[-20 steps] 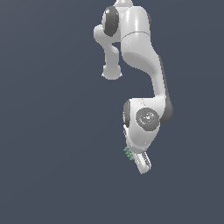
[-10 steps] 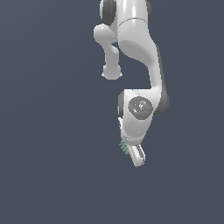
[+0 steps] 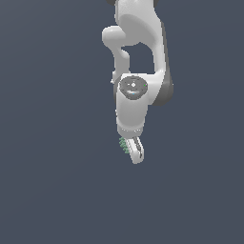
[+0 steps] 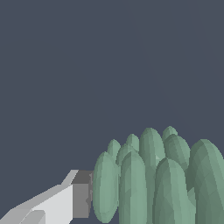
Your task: Pick up the object and move it to a goal position.
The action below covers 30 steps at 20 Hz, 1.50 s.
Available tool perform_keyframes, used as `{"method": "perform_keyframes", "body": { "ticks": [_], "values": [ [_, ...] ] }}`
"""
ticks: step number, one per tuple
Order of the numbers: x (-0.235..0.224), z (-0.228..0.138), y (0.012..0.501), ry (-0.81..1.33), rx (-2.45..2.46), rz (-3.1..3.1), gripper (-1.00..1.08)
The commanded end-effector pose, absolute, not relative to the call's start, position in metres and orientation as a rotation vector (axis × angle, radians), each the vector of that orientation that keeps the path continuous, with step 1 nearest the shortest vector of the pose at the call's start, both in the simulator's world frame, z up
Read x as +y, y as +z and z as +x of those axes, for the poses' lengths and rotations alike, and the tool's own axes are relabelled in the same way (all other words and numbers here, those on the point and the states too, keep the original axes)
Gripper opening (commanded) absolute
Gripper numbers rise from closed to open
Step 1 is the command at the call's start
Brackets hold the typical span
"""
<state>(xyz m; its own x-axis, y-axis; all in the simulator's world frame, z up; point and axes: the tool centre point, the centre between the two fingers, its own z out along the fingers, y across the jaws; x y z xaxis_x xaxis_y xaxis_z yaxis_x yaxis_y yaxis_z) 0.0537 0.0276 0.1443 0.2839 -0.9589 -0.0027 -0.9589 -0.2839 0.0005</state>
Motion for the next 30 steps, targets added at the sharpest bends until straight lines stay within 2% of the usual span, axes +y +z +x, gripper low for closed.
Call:
{"method": "perform_keyframes", "body": {
  "ticks": [1,19,30],
  "values": [
    [0.012,0.041,0.163,0.004,1.879,-2.515,-1.0],
    [-0.101,-0.047,0.298,0.004,1.88,-2.515,-1.0],
    [-0.131,-0.066,0.335,0.0,1.88,-2.517,-1.0]
  ]
}}
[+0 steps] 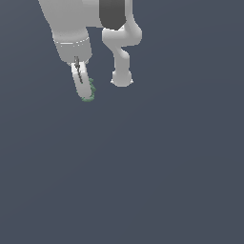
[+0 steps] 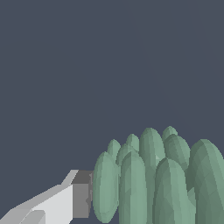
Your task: Pick up the object and move it to a goal position.
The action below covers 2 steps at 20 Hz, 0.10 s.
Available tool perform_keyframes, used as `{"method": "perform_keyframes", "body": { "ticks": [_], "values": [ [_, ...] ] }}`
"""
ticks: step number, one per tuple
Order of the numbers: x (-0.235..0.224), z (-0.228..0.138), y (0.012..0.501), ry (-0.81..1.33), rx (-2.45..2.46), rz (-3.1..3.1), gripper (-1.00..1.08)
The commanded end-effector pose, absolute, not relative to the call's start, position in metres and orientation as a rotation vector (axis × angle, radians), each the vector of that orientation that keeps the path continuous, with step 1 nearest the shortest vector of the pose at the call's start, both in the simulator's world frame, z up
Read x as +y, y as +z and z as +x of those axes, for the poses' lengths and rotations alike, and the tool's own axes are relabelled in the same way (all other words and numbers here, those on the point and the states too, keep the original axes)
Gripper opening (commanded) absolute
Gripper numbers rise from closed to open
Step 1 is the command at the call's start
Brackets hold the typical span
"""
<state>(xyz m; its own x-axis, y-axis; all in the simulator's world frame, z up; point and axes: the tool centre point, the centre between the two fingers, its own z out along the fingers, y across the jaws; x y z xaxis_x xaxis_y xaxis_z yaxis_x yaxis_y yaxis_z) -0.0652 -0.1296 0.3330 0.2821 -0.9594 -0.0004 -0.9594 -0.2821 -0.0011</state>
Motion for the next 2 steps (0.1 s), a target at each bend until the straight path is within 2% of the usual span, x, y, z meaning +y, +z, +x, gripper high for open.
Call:
{"method": "perform_keyframes", "body": {
  "ticks": [1,2],
  "values": [
    [-0.131,-0.0657,0.3351,0.0,1.88,-2.517,-1.0],
    [-0.131,-0.0655,0.335,0.0,1.88,-2.517,-1.0]
  ]
}}
